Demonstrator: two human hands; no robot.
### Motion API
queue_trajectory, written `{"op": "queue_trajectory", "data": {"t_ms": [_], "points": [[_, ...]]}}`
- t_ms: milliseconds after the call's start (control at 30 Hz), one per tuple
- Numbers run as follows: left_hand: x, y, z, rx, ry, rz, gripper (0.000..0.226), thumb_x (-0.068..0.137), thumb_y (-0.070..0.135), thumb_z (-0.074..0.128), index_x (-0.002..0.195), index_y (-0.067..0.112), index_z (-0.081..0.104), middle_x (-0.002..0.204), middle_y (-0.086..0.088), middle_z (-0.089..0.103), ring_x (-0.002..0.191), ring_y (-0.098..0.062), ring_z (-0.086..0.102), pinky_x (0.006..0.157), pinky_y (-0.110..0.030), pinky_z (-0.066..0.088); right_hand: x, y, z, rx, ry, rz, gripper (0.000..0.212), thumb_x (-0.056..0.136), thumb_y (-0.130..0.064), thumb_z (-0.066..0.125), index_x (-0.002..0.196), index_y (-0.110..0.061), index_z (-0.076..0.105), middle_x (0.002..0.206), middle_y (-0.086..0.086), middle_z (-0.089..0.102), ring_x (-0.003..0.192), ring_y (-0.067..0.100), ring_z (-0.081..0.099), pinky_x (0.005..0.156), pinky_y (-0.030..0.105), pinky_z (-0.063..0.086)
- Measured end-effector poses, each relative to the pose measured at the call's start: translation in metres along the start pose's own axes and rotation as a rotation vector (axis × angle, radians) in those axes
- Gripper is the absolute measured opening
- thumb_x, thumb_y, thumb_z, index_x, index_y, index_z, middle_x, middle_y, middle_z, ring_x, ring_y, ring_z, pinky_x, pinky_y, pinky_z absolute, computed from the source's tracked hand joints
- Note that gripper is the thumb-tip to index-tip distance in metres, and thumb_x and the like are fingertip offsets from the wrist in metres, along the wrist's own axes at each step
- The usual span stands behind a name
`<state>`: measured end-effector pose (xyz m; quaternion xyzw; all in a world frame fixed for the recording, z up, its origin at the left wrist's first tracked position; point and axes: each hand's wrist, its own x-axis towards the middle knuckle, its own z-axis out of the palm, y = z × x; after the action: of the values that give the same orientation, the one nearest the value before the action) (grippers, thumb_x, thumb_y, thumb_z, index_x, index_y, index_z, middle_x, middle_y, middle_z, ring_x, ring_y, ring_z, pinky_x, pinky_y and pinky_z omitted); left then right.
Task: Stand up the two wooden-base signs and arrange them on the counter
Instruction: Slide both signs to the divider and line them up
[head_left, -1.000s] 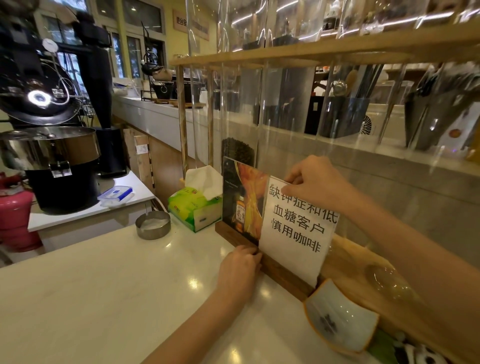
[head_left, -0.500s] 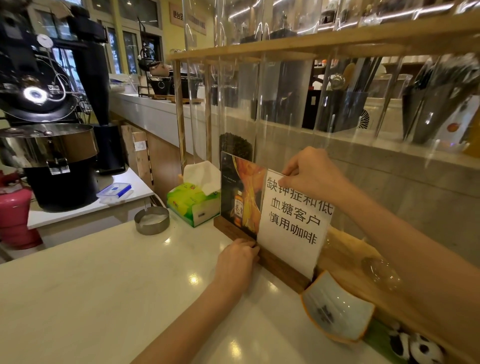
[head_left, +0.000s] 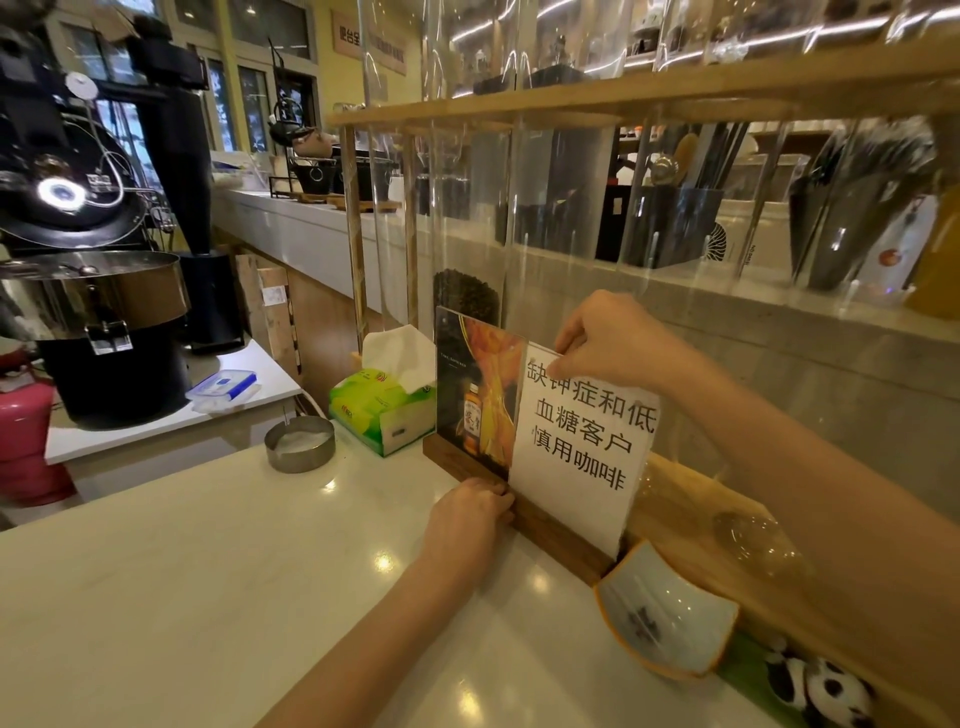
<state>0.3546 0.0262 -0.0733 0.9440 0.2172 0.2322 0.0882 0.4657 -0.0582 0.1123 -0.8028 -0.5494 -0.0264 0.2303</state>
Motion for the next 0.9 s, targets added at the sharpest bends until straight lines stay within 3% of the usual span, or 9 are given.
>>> {"op": "queue_trajectory", "data": {"t_ms": [67, 100, 167, 267, 333, 400, 533, 733, 900], "points": [[-0.001, -0.001, 0.000, -0.030, -0.004, -0.008, 0.011, 0.063, 0.016, 0.079, 0.073, 0.019, 0.075, 0.077, 0.001, 0.076, 0.077, -0.015, 0.071, 0.061, -0.020, 0.056, 0.011, -0.003, 0.000, 0.043, 0.029, -0.002, 0.024, 0.079, -0.027, 0.066, 0.086, -0.004, 0.069, 0.081, 0.009, 0.072, 0.072, 0.018, 0.067, 0.067, 0.030, 0.056], [0.000, -0.002, 0.001, -0.018, -0.002, -0.006, 0.011, 0.059, 0.019, 0.082, 0.067, 0.022, 0.074, 0.071, 0.005, 0.075, 0.070, -0.012, 0.071, 0.056, -0.016, 0.055, 0.018, -0.006, 0.002, 0.067, 0.052, -0.003, 0.026, 0.081, -0.028, 0.063, 0.084, -0.003, 0.068, 0.078, 0.011, 0.071, 0.069, 0.021, 0.067, 0.066, 0.033, 0.057], [0.001, -0.004, 0.003, -0.046, -0.029, 0.021, 0.002, 0.069, 0.020, 0.071, 0.068, 0.020, 0.073, 0.074, 0.005, 0.074, 0.073, -0.011, 0.069, 0.062, -0.016, 0.053, 0.033, -0.010, 0.011, 0.079, 0.062, 0.006, 0.029, 0.083, -0.026, 0.060, 0.086, 0.003, 0.066, 0.079, 0.015, 0.070, 0.067, 0.026, 0.066, 0.062, 0.035, 0.055], [0.001, -0.002, -0.001, -0.096, -0.091, 0.032, 0.021, 0.071, 0.030, 0.053, 0.060, 0.027, 0.070, 0.066, 0.014, 0.071, 0.067, -0.003, 0.068, 0.065, -0.009, 0.044, 0.047, -0.020, 0.024, 0.076, -0.003, 0.042, 0.033, 0.084, -0.026, 0.059, 0.088, 0.007, 0.063, 0.074, 0.012, 0.059, 0.060, 0.018, 0.053, 0.050, 0.023, 0.042], [0.001, -0.003, 0.002, -0.062, -0.004, 0.053, 0.032, 0.071, 0.037, 0.041, 0.060, 0.032, 0.070, 0.066, 0.020, 0.070, 0.066, 0.004, 0.067, 0.073, -0.009, 0.042, 0.053, -0.023, 0.031, 0.082, -0.021, 0.054, 0.033, 0.084, -0.029, 0.060, 0.078, 0.004, 0.062, 0.068, 0.008, 0.055, 0.059, 0.017, 0.051, 0.049, 0.022, 0.039], [-0.003, -0.001, -0.004, -0.105, 0.015, 0.020, 0.033, 0.075, 0.036, 0.040, 0.071, 0.030, 0.072, 0.077, 0.015, 0.074, 0.077, 0.000, 0.069, 0.072, -0.009, 0.045, 0.057, -0.024, 0.034, 0.079, -0.013, 0.070, 0.026, 0.083, -0.023, 0.062, 0.073, 0.001, 0.059, 0.067, 0.006, 0.055, 0.060, 0.017, 0.053, 0.049, 0.022, 0.041], [-0.001, -0.009, -0.003, -0.125, -0.001, -0.015, 0.030, 0.090, 0.025, 0.048, 0.115, 0.014, 0.059, 0.128, -0.003, 0.059, 0.124, -0.016, 0.048, 0.102, -0.025, 0.038, 0.058, -0.022, 0.035, 0.087, 0.001, 0.064, 0.022, 0.083, -0.018, 0.062, 0.068, -0.002, 0.057, 0.063, 0.005, 0.053, 0.055, 0.015, 0.052, 0.051, 0.023, 0.044], [0.004, -0.016, 0.002, -0.075, -0.017, -0.020, 0.031, 0.092, 0.024, 0.045, 0.118, 0.015, 0.057, 0.133, -0.003, 0.055, 0.128, -0.015, 0.044, 0.103, -0.026, 0.037, 0.055, -0.023, 0.035, 0.078, 0.025, 0.016, 0.022, 0.084, -0.015, 0.061, 0.086, 0.006, 0.065, 0.072, 0.010, 0.058, 0.066, 0.020, 0.057, 0.056, 0.026, 0.047], [0.007, -0.016, 0.003, -0.056, -0.038, -0.037, 0.033, 0.095, 0.022, 0.038, 0.124, 0.013, 0.052, 0.139, -0.001, 0.049, 0.132, -0.012, 0.037, 0.107, -0.021, 0.027, 0.055, -0.023, 0.035, 0.056, 0.015, 0.015, 0.019, 0.084, -0.014, 0.061, 0.072, 0.001, 0.061, 0.060, 0.001, 0.051, 0.051, 0.011, 0.048, 0.045, 0.017, 0.038]]}}
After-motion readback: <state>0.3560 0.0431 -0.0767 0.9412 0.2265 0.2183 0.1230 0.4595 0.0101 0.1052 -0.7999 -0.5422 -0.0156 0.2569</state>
